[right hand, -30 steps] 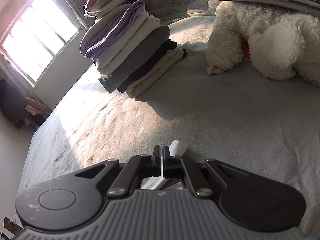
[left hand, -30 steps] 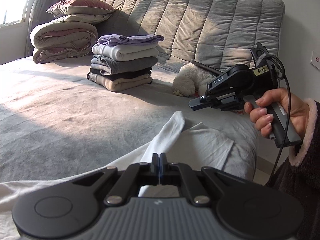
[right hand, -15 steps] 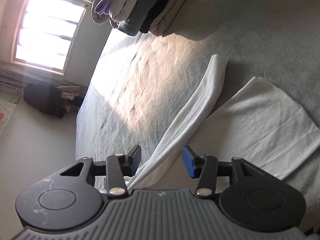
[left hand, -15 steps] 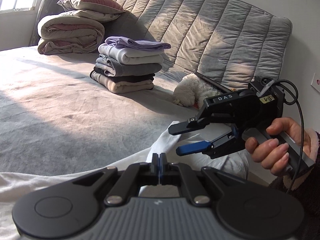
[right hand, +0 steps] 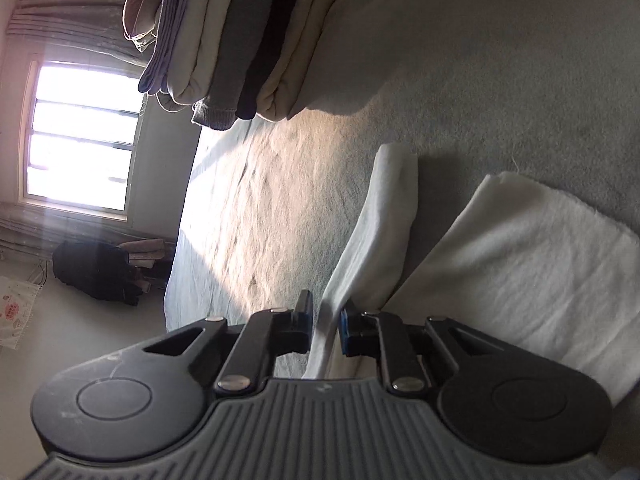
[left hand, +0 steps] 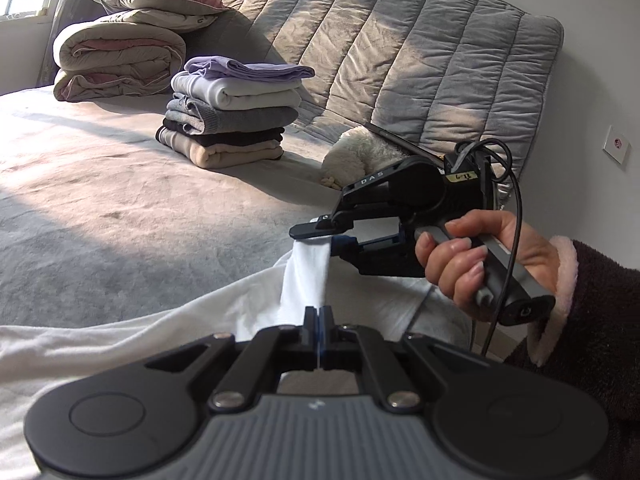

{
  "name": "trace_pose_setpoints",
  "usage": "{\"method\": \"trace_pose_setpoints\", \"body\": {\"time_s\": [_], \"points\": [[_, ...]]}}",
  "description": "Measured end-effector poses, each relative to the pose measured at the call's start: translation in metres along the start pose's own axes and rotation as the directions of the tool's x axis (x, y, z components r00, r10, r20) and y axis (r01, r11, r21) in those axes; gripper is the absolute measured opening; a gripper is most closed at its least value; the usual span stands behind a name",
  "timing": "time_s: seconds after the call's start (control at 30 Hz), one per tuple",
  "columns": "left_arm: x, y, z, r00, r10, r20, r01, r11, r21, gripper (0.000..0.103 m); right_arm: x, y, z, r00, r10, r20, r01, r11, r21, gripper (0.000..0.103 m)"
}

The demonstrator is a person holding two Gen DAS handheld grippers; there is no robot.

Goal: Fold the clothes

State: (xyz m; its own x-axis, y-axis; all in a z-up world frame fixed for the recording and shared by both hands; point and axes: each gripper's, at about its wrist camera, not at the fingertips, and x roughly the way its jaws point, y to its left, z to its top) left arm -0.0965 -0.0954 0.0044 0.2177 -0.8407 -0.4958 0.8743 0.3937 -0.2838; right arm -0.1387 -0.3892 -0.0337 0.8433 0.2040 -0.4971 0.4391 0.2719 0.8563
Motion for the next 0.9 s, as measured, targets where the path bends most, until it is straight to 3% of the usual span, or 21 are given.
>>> {"method": "trace_pose_setpoints", "body": {"time_s": [0.27, 0.9], "points": [[0.001, -0.001, -0.007, 1.0, -0.005, -0.023, 0.005, 1.0, 0.006, 0.0, -0.026, -0.007, 0.012, 0.991, -0.002, 0.136, 0.003, 1.0, -0.009, 0.005], [-0.022, -0.001, 0.003, 0.998, -0.059, 0.033, 0.059, 0.998, -0.004, 0.0, -0.082, 0.058, 0.007, 0.966, 0.035, 0.256, 0.052, 0.945, -0.323, 0.003]]}}
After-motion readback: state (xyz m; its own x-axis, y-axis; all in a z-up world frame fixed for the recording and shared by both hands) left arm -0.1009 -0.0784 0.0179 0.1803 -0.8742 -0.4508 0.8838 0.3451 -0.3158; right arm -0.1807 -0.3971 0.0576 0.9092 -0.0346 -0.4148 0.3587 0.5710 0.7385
